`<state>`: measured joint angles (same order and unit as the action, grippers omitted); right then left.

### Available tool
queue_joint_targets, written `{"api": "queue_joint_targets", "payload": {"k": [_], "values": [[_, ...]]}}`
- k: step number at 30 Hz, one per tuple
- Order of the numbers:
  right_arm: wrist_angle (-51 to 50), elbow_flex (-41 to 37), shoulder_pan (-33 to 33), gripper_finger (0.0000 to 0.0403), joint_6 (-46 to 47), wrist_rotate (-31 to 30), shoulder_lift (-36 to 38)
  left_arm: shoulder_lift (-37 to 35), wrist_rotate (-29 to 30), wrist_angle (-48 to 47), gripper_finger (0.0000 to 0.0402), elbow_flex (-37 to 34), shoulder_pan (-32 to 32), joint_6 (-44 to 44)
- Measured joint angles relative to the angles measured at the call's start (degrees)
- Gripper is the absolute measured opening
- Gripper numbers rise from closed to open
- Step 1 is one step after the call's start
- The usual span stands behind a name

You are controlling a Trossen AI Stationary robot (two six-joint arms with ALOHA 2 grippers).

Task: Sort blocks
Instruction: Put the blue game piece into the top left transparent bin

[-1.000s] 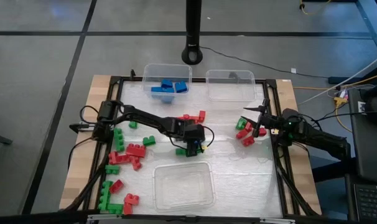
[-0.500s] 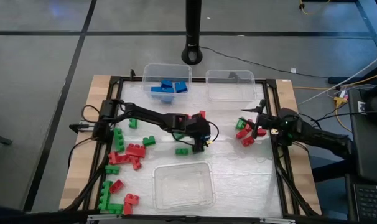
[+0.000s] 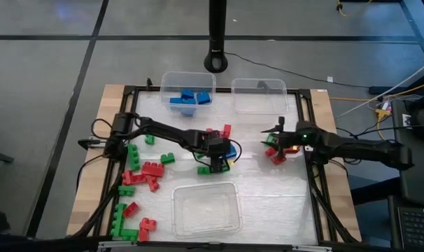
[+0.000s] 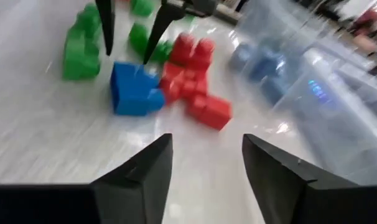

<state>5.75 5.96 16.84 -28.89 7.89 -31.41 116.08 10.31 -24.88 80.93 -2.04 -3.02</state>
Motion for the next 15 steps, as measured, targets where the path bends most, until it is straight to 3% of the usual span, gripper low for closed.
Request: {"api": "queue_joint_targets", "payload": {"k": [9, 15], "values": [[19.1, 0.0, 0.0, 0.0299, 0.3, 6.2, -21.9, 2.1, -0.2, 1.2, 0.0198, -0.1, 1.9, 0.7], [31.1, 0.0, 0.0, 0.0316, 1.5, 6.8, -33.7, 1.9, -0.3, 3.4, 0.0198, 0.0, 2.9, 1.8]]}}
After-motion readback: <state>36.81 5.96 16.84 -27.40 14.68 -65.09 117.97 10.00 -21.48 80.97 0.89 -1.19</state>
